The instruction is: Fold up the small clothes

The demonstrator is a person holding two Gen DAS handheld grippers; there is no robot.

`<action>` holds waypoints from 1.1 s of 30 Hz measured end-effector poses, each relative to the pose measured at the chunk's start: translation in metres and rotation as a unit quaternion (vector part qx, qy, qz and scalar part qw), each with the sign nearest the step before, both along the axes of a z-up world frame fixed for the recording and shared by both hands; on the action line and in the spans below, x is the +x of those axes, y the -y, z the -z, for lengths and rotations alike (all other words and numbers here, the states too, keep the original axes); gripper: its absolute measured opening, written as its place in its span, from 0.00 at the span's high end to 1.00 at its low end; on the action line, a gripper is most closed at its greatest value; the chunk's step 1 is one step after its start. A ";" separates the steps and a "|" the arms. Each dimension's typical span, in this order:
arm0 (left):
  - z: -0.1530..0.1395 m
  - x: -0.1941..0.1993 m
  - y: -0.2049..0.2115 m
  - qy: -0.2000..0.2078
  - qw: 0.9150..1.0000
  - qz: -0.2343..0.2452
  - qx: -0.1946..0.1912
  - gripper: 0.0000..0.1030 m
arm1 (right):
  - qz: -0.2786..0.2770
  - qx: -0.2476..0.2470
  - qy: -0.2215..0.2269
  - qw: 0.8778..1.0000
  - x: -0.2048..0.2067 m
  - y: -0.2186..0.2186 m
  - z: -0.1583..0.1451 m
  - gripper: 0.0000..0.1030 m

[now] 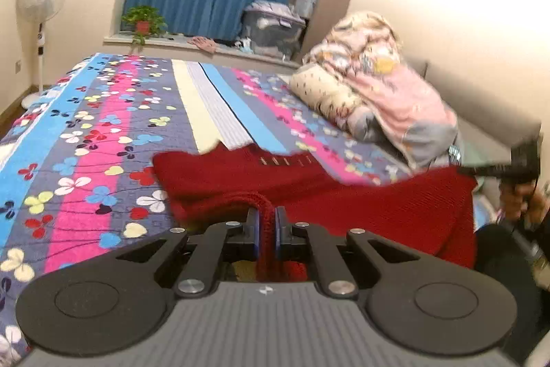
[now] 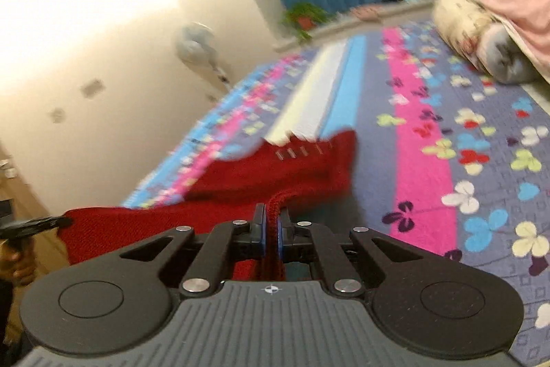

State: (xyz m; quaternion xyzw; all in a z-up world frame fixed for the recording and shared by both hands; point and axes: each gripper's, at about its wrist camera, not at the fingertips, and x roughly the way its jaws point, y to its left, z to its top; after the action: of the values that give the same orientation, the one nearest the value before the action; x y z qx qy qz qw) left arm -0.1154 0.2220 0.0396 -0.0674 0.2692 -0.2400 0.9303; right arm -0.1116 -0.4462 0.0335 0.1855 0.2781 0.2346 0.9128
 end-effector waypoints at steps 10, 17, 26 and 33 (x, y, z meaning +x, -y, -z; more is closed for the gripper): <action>0.074 0.156 -0.027 -0.105 0.988 -0.093 -0.056 0.92 | 0.056 -0.001 -0.127 0.990 0.159 0.005 0.074 0.95; 0.148 0.241 -0.041 -0.210 0.960 -0.173 -0.059 0.91 | 0.130 -0.008 -0.218 0.967 0.246 -0.010 0.164 0.95; 0.146 0.249 -0.046 -0.194 0.965 -0.165 -0.069 0.79 | 0.133 -0.018 -0.221 0.966 0.257 -0.014 0.173 0.91; 0.129 0.222 -0.080 -0.162 0.962 -0.201 -0.090 0.66 | 0.167 0.001 -0.181 0.969 0.231 0.019 0.154 0.88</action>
State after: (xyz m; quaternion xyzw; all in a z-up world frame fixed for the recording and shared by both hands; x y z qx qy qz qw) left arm 0.1067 0.3017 -0.0892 -0.2417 0.3746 -0.0576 0.8932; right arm 0.1193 -0.4649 -0.1206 0.2696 0.4035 0.0417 0.8733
